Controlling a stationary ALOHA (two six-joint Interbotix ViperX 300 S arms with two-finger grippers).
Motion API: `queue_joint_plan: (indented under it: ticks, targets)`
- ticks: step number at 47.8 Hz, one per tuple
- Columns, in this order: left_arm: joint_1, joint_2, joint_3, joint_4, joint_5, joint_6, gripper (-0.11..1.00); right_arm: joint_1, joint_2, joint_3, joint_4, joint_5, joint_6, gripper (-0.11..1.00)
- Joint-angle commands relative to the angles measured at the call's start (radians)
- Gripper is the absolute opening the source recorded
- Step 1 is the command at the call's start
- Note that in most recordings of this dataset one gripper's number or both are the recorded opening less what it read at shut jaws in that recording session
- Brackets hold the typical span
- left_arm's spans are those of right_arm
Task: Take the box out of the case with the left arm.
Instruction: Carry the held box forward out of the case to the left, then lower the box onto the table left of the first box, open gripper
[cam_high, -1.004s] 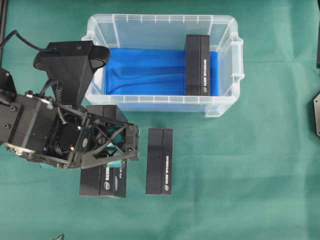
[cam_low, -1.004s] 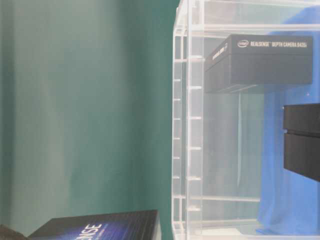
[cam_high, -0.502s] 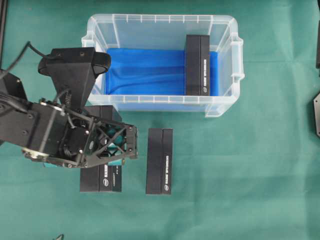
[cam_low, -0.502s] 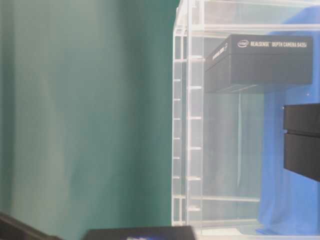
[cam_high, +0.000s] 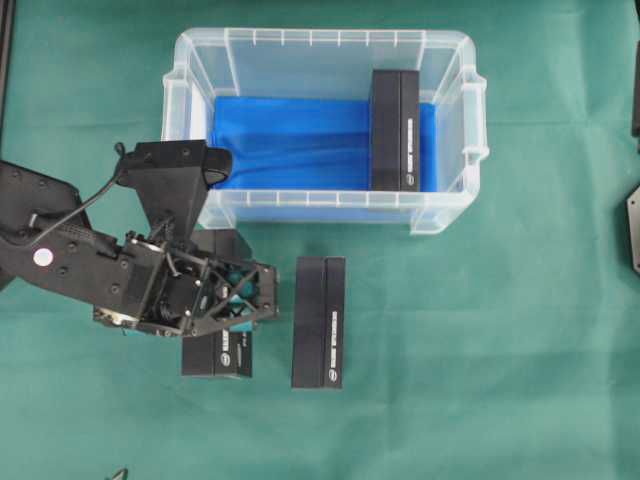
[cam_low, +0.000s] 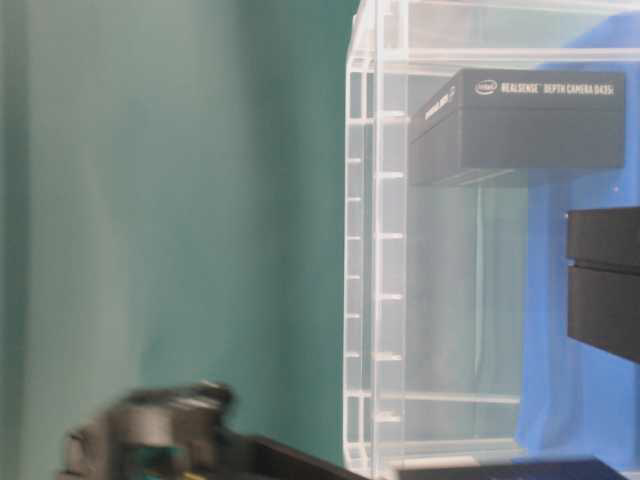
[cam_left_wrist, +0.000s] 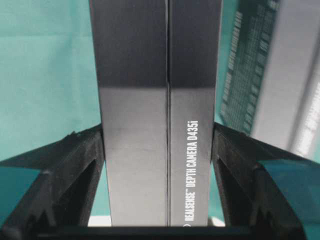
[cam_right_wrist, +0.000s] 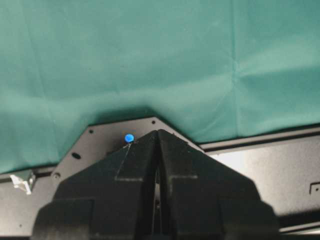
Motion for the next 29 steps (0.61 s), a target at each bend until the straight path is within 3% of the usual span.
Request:
queue_joint_plan:
  ticks: [1, 18, 29]
  targets:
    - [-0.003, -0.015, 0.032, 0.005, -0.025, -0.018, 0.59, 0.000, 0.000, -0.009, -0.002, -0.005, -0.002, 0.00]
    - [-0.003, 0.057, 0.146, 0.000, -0.268, -0.026, 0.59, -0.002, 0.000, -0.008, -0.008, -0.005, -0.002, 0.00]
    - [-0.008, 0.080, 0.158, -0.008, -0.281, -0.021, 0.59, -0.002, 0.000, -0.008, -0.008, -0.003, -0.002, 0.00]
